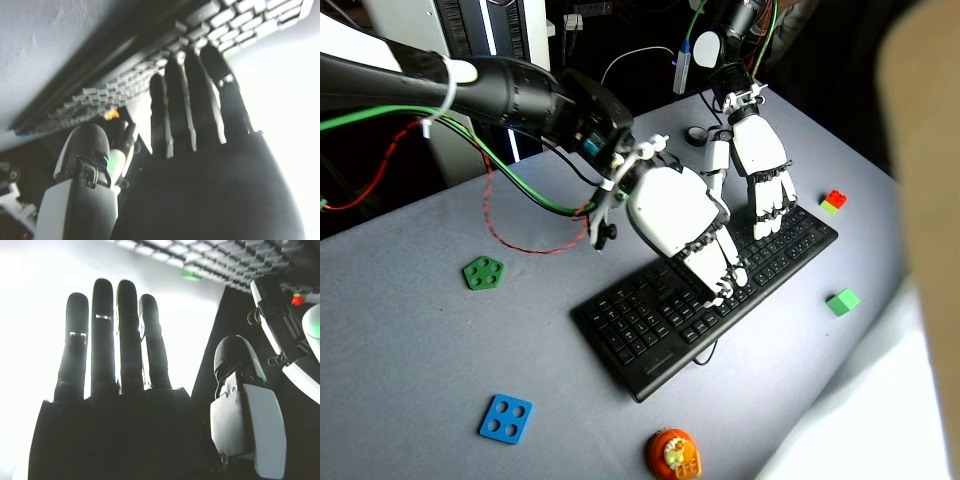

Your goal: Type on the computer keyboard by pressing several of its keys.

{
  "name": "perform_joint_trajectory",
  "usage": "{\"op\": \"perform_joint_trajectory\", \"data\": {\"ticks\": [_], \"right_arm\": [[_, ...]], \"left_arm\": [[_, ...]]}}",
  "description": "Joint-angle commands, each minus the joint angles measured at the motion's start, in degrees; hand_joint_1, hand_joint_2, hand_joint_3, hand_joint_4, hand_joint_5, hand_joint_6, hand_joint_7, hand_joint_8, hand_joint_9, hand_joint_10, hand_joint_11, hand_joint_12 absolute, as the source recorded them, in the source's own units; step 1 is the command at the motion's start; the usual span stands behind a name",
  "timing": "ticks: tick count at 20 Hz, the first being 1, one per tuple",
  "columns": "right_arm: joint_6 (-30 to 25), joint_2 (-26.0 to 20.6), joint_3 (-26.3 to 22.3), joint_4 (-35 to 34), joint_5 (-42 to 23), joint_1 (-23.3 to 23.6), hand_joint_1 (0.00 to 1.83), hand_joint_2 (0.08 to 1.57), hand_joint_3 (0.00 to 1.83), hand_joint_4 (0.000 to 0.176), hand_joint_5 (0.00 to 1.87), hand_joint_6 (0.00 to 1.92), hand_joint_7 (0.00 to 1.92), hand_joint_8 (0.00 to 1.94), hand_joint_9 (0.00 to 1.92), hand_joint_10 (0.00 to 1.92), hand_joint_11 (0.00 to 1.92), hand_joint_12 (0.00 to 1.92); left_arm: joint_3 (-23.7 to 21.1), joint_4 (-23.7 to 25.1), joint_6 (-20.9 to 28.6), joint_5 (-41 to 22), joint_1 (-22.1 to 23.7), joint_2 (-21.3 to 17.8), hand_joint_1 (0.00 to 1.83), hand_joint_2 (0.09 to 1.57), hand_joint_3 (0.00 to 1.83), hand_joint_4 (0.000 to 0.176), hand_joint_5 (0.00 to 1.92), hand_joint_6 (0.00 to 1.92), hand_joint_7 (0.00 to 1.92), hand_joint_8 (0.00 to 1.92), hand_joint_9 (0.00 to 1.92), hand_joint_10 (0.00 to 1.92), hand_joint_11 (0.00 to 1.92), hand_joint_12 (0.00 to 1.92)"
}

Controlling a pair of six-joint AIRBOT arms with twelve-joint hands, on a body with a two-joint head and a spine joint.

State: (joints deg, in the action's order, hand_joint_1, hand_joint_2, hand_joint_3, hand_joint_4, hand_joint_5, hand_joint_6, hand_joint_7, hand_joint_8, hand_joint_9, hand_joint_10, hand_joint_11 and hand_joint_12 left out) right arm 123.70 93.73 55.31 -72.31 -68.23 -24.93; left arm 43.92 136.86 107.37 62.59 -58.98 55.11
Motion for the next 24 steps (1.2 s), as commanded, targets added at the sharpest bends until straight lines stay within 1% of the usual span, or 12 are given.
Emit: {"op": "perform_joint_trajectory", "data": {"ticks": [1, 10, 11, 12, 13, 14, 15, 17, 19, 20, 22, 24], "right_arm": [[-0.6, 0.3, 0.3, 6.4, -2.1, -0.2, 0.05, 1.18, 0.0, 0.0, 0.49, 0.07, 0.63, 0.01, 0.31, 0.81, 0.0, 1.51], [-2.9, 5.3, 5.0, 7.2, -0.3, -2.8, 0.0, 1.19, 0.0, 0.0, 0.53, 0.11, 0.66, 0.02, 0.26, 0.92, 0.0, 1.52], [-2.9, 5.4, 5.0, 7.2, -0.3, -3.1, 0.01, 1.18, 0.0, 0.0, 0.57, 0.23, 0.67, 0.03, 0.26, 0.92, 0.0, 1.53], [-2.9, 5.4, 5.0, 7.2, -0.2, -3.3, 0.0, 1.18, 0.0, 0.0, 0.58, 0.51, 0.67, 0.03, 0.27, 0.9, 0.0, 1.52], [-2.9, 5.4, 5.0, 7.3, -0.2, -3.5, 0.0, 1.18, 0.0, 0.0, 0.5, 0.74, 0.67, 0.03, 0.27, 0.89, 0.0, 1.51], [-2.9, 5.3, 5.0, 7.3, -0.2, -3.6, 0.0, 1.19, 0.0, 0.0, 0.36, 0.82, 0.71, 0.05, 0.3, 0.92, 0.0, 1.5], [-2.9, 5.3, 5.0, 7.3, -0.2, -3.6, 0.02, 1.18, 0.0, 0.0, 0.35, 0.68, 0.83, 0.13, 0.44, 0.99, 0.0, 1.51], [-2.9, 5.3, 5.0, 8.3, -0.3, -3.6, 0.03, 1.18, 0.0, 0.0, 0.42, 0.41, 0.7, 0.61, 0.5, 1.12, 0.0, 1.57], [-2.6, 5.3, 5.0, 8.8, -0.4, -3.6, 0.0, 1.19, 0.0, 0.0, 0.62, 0.5, 0.57, 0.52, 0.36, 1.02, 0.0, 1.64], [-2.6, 5.2, 5.0, 8.8, -0.4, -3.6, 0.0, 1.19, 0.0, 0.0, 0.71, 0.78, 0.55, 0.35, 0.32, 0.87, 0.0, 1.61], [-2.5, 5.2, 5.0, 9.1, -0.3, -3.6, 0.01, 1.18, 0.0, 0.0, 0.66, 1.03, 0.67, 0.19, 0.38, 0.71, 0.0, 1.54], [-2.6, 5.2, 5.0, 9.1, -0.3, -3.6, 0.0, 1.19, 0.0, 0.0, 0.46, 0.72, 0.82, 0.19, 0.59, 0.84, 0.0, 1.59]], "left_arm": [[0.2, 1.6, 0.0, 5.1, -0.3, 0.0, 0.14, 1.35, 0.0, 0.0, 0.39, 0.04, 0.49, 0.07, 0.11, 0.9, 0.0, 1.4], [1.4, 1.6, 0.0, 3.7, 1.4, 0.2, 0.16, 1.34, 0.0, 0.0, 0.42, 0.05, 0.5, 0.1, 0.11, 0.93, 0.0, 1.43], [1.5, 1.6, 0.0, 3.7, 1.6, 0.3, 0.16, 1.34, 0.0, 0.0, 0.45, 0.06, 0.48, 0.09, 0.09, 0.91, 0.0, 1.41], [1.6, 1.6, -0.1, 3.5, 1.7, 0.3, 0.18, 1.33, 0.0, 0.0, 0.51, 0.1, 0.48, 0.08, 0.08, 0.84, 0.0, 1.38], [1.6, 1.6, -0.1, 3.4, 1.9, 0.3, 0.18, 1.34, 0.0, 0.0, 0.52, 0.14, 0.47, 0.07, 0.07, 0.79, 0.0, 1.34], [1.6, 1.6, -0.1, 3.3, 2.0, 0.3, 0.15, 1.34, 0.0, 0.0, 0.52, 0.15, 0.47, 0.06, 0.05, 0.76, 0.0, 1.28], [1.6, 1.6, -0.1, 3.2, 2.1, 0.3, 0.13, 1.35, 0.0, 0.0, 0.47, 0.15, 0.51, 0.08, 0.07, 0.76, 0.0, 1.25], [1.6, 1.6, -0.1, 3.0, 2.2, 0.3, 0.12, 1.34, 0.0, 0.0, 0.42, 0.13, 0.6, 0.13, 0.15, 0.8, 0.0, 1.24], [1.6, 1.6, -0.1, 2.8, 2.4, 0.2, 0.16, 1.34, 0.0, 0.0, 0.55, 0.17, 0.58, 0.12, 0.14, 0.81, 0.0, 1.24], [1.7, 1.6, -0.1, 2.8, 2.4, 0.1, 0.17, 1.34, 0.0, 0.0, 0.66, 0.23, 0.54, 0.1, 0.1, 0.77, 0.0, 1.17], [1.8, 1.6, -0.1, 2.6, 2.5, 0.1, 0.18, 1.35, 0.0, 0.0, 0.73, 0.35, 0.53, 0.04, 0.09, 0.59, 0.0, 0.95], [1.8, 1.6, -0.1, 2.4, 2.5, 0.0, 0.17, 1.34, 0.0, 0.0, 0.63, 0.24, 0.61, 0.02, 0.22, 0.39, 0.0, 0.85]]}}
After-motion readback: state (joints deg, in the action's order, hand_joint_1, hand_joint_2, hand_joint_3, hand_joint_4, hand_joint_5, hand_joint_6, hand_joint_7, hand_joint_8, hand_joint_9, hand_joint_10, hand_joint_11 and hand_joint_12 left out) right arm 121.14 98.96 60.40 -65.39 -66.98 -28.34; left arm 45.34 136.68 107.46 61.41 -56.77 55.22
